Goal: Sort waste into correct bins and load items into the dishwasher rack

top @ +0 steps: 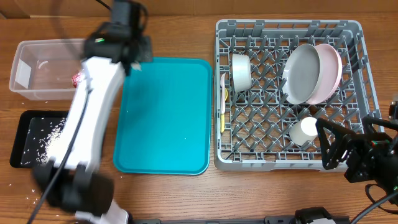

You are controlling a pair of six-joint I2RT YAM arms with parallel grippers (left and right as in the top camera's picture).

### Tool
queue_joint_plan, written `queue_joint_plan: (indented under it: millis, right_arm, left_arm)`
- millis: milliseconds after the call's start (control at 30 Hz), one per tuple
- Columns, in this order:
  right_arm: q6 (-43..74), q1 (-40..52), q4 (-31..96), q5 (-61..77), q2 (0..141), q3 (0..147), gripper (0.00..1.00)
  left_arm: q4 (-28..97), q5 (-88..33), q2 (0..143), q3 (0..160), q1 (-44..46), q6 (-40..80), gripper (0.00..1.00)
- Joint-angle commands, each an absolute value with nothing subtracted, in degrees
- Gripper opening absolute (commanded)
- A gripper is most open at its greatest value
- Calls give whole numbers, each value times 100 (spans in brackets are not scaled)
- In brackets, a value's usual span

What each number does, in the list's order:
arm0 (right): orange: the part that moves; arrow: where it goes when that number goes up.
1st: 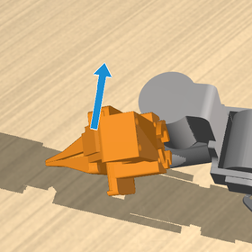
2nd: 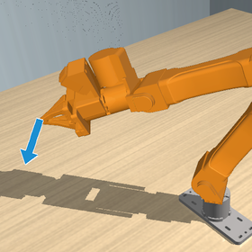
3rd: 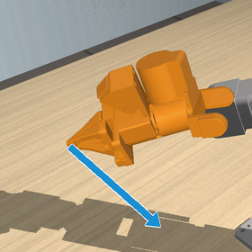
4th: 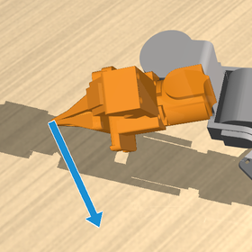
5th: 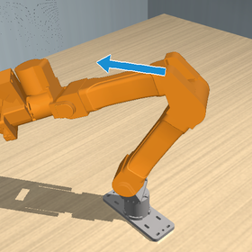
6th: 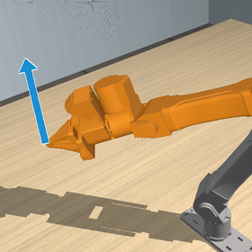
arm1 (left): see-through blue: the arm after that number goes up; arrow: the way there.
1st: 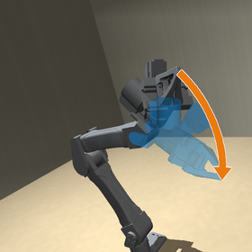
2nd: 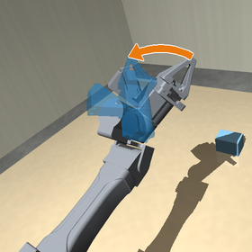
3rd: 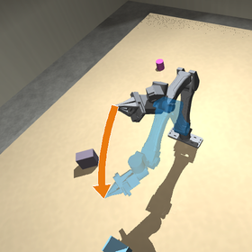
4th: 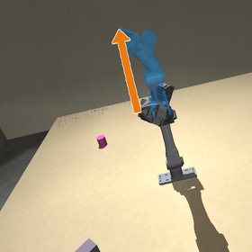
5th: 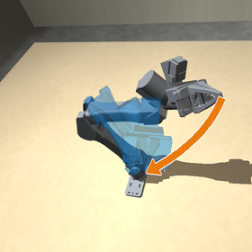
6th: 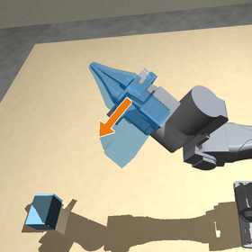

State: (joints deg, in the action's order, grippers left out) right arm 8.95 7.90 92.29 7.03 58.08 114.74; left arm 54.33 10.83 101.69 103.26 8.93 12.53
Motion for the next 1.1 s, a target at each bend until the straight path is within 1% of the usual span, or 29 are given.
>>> queue_joint_plan:
  millis: [0,67,167,200,233,300,333,400,467,533,633,700,733,767,933,1067]
  right_arm:
    - [860,779,9266,644,5793,11509,100]
    - [858,779,9308,644,5793,11509,100]
    - [858,779,9345,644,5793,11509,100]
    - [858,779,9378,644,5793,11509,100]
    - [858,781,9415,644,5793,11509,100]
    - [858,779,9489,644,5793,11509,100]
    - [858,779,9507,646,5793,11509,100]
    - [858,779,9480,646,5793,11509,100]
    - [860,781,9426,648,5793,11509,100]
    - [862,779,9303,670,5793,11509,100]
    - [860,781,9126,779,5793,11511,100]
    - [860,779,8991,882,5793,11511,100]
    - [860,781,8919,978,5793,11511,100]
    - [860,781,8877,1055,5793,11511,100]
    - [862,781,8910,1061,5793,11509,100]
    - [888,781,8938,1061,5793,11509,100]
  left_arm:
    - [5502,2215,9859,10414,381,1365,4]
    - [5494,2180,10036,10396,-89,1374,4]
    - [5428,2093,10468,10396,-517,1378,4]
    - [5310,2091,10678,10396,-652,1376,30]
    - [5242,2091,10820,10398,-735,1372,68]
    - [5408,1975,10816,10427,-786,1367,79]
    - [5537,1844,10718,10532,-773,1367,87]
    - [5854,1699,10418,10868,-655,1363,91]
    - [6217,1522,10073,11198,-543,1317,92]
    - [6893,1022,9535,11699,-329,1153,93]
    - [7548,395,8799,12119,80,825,93]
    - [7937,397,8221,12140,440,832,94]
    - [8167,392,7907,12140,637,843,99]
    - [8331,397,7721,12140,760,860,100]
    - [9011,397,7247,12140,902,860,100]
    - [9087,397,7188,12140,902,858,100]
